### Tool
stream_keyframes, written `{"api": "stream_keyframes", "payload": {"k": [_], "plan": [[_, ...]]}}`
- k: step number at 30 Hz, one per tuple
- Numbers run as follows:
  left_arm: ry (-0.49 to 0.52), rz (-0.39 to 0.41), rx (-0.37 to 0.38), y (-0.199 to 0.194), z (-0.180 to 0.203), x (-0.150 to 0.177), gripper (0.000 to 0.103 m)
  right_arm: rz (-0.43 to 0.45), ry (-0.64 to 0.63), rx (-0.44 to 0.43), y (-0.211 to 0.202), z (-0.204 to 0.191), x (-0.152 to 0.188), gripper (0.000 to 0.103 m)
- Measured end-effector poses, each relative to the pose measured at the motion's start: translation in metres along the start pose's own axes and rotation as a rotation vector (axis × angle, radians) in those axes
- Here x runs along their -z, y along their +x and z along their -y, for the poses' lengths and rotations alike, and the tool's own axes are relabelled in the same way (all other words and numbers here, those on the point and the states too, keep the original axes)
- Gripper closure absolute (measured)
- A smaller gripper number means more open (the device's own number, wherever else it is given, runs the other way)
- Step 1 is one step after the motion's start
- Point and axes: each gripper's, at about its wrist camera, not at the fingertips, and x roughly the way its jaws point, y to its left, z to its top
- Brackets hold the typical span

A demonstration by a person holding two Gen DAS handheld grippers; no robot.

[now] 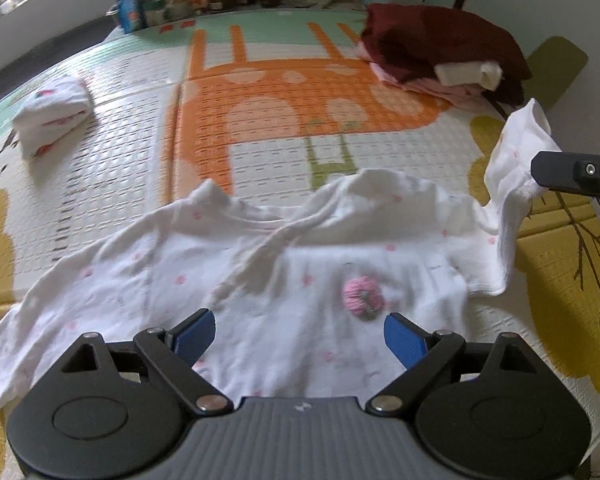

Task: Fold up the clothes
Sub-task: 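Lift the sleeve and fold it across the shirt body, open right gripper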

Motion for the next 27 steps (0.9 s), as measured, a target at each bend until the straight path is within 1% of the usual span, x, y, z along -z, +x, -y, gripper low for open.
{"api": "stream_keyframes", "payload": {"k": [12,17,27], "plan": [[-0.083,0.0,-0.028,-0.012,-0.059,0.014,0.01,-0.03,-0.08,-0.086,0.013,-0.074,0.007,0.097],[-0.092,-0.002,-0.023,-0.016,-0.078,0.017,0.01,-0.048,-0.11,-0.123,0.017,-0.101,0.015,0.097],[-0.105,-0.008,-0.014,-0.023,-0.106,0.033,0.01,-0.106,-0.175,-0.155,0.034,-0.146,0.033,0.097]]}}
